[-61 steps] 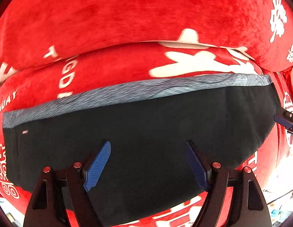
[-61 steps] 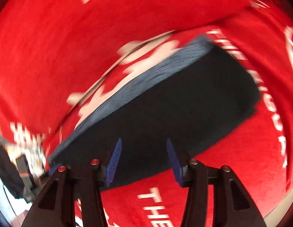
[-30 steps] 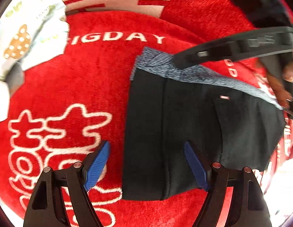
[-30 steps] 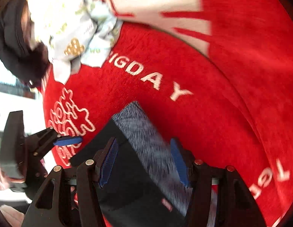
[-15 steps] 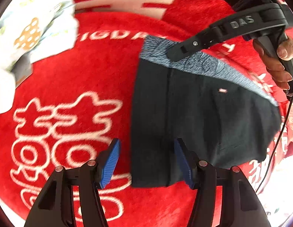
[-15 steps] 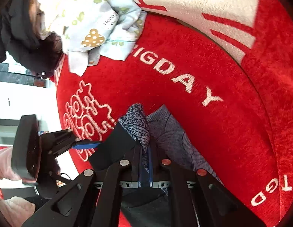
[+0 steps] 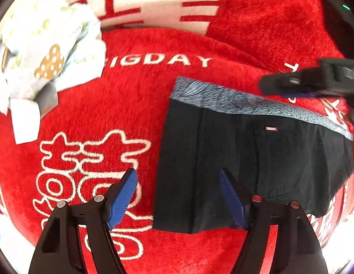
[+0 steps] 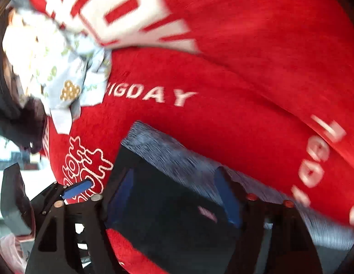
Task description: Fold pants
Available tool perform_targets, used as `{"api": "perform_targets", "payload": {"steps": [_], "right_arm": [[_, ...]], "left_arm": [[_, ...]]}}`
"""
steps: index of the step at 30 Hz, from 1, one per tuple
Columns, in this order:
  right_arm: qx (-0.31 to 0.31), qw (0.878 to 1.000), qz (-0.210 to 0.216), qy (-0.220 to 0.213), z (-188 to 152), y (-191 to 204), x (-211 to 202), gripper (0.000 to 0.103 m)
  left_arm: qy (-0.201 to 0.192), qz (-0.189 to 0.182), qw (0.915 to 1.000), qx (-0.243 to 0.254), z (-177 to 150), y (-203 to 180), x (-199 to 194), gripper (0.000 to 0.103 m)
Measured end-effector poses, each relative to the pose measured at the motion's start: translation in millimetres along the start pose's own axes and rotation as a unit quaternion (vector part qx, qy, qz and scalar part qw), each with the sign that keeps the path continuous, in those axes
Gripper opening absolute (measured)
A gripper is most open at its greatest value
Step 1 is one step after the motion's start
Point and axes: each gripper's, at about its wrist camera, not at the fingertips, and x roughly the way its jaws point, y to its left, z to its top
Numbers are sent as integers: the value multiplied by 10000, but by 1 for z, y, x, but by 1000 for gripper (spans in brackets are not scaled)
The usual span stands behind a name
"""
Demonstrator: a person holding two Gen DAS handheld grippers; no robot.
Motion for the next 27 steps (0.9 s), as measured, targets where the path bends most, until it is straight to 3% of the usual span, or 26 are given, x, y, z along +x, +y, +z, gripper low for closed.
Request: {"api": "perform_targets", "payload": {"steps": [9, 16, 27], "right_arm": [[1435, 9842, -510, -907, -65, -62, -68, 80], [1799, 9749, -828, -1018, -130, -114, -109, 82], [2508, 9572, -917, -1113, -236, -209, -160, 82]], "left_arm": [[73, 233, 9991, 359, -2, -63, -5, 75], [373, 369, 9952, 820, -7, -132, 3, 75], [442, 531, 9909, 1155, -22, -250, 5, 75]]}}
